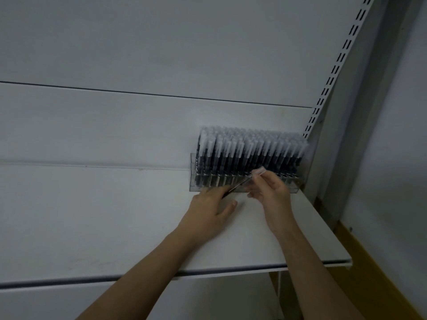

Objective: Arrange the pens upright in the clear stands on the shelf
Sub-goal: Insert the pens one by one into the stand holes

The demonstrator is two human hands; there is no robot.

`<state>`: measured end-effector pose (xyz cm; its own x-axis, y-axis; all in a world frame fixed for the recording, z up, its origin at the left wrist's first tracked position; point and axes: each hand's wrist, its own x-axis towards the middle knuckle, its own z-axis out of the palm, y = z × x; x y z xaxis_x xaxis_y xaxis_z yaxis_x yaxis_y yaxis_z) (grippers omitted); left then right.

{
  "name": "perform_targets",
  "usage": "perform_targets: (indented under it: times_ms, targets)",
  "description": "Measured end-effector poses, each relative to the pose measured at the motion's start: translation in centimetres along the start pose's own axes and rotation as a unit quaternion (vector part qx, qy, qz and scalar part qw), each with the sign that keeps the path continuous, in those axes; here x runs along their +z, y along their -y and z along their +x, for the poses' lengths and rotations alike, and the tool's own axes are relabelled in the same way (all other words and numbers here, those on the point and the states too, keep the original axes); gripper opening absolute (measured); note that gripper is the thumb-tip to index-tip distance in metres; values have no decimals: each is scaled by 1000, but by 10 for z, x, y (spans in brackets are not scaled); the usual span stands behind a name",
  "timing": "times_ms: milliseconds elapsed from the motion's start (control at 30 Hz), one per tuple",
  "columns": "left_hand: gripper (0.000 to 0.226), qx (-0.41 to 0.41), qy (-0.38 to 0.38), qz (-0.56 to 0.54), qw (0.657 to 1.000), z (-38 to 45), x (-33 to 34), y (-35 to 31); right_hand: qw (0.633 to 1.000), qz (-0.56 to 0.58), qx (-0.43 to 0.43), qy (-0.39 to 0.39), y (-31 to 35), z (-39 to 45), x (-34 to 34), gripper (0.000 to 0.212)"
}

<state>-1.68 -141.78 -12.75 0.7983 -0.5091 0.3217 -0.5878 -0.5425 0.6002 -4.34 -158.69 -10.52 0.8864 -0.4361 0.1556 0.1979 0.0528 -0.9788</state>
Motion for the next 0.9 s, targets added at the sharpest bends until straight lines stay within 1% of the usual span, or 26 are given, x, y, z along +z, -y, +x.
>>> perform_targets:
  times_ms: [100,167,267,333,400,533,733,833,900]
  targets:
    - [50,-8,23,94,995,-2,3,-2,995,-60,-66,-40,20,10,-5,6]
    - [54,-5,57,135,989,-3,5,-3,986,-108,-113,-53,38,17,-6,9]
    - [55,-1,102,175,979,-3,5,-4,968,-161,-182,-66,61,27,-5,12]
    - [54,6,108,194,975,-3,5,-4,956,-190,-214,-70,70,33,-2,8]
    - [54,10,110,204,973,-3,5,-3,944,-225,-232,-71,74,37,2,9]
    - [53,10,109,199,974,-3,6,-3,932,-277,-227,-58,70,44,8,5]
    - [52,9,111,181,977,-4,4,-1,918,-318,-227,-70,71,47,13,12]
    - [50,10,107,177,978,-3,4,-1,904,-379,-196,-40,65,46,12,12]
    - [45,8,99,165,981,-3,4,0,891,-420,-168,-22,53,43,11,19]
